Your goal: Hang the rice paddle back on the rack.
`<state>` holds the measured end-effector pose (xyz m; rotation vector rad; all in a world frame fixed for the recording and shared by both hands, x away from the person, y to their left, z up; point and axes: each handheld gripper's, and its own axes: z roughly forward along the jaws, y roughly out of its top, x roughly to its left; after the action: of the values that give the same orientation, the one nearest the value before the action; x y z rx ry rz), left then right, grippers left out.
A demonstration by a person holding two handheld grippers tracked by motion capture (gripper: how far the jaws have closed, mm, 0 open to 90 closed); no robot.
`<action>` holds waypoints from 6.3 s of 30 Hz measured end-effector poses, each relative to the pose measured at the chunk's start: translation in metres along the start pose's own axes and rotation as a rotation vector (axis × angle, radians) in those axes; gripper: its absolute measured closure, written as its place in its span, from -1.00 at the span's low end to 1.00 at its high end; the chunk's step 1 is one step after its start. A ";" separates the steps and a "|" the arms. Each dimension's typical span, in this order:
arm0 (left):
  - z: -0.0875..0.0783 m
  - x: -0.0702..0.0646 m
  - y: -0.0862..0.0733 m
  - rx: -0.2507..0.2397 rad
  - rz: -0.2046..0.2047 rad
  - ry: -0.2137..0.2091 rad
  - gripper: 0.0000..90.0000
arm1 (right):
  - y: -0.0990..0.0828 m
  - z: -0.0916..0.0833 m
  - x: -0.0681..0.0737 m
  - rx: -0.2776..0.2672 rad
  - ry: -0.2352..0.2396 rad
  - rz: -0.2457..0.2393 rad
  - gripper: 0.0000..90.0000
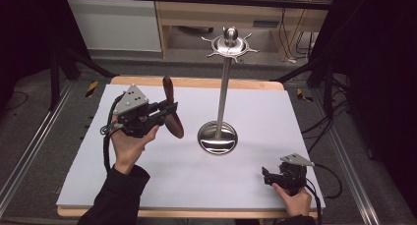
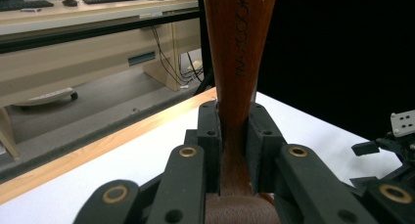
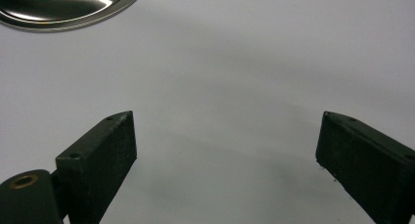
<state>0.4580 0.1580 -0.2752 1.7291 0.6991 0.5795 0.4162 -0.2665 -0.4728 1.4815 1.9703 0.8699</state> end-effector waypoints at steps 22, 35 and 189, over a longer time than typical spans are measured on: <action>0.016 -0.009 0.028 -0.009 0.000 -0.028 0.73 | 0.000 0.000 0.000 0.000 0.008 0.002 -0.81; 0.031 -0.014 0.047 0.004 0.014 -0.032 0.74 | 0.000 0.000 0.000 -0.002 0.012 0.005 -0.81; 0.010 0.012 -0.119 0.178 -0.041 0.089 -0.11 | 0.001 0.000 -0.001 -0.024 -0.022 0.028 -0.86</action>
<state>0.4546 0.1830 -0.3926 1.8575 0.8694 0.5825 0.4176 -0.2672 -0.4720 1.5023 1.9209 0.8826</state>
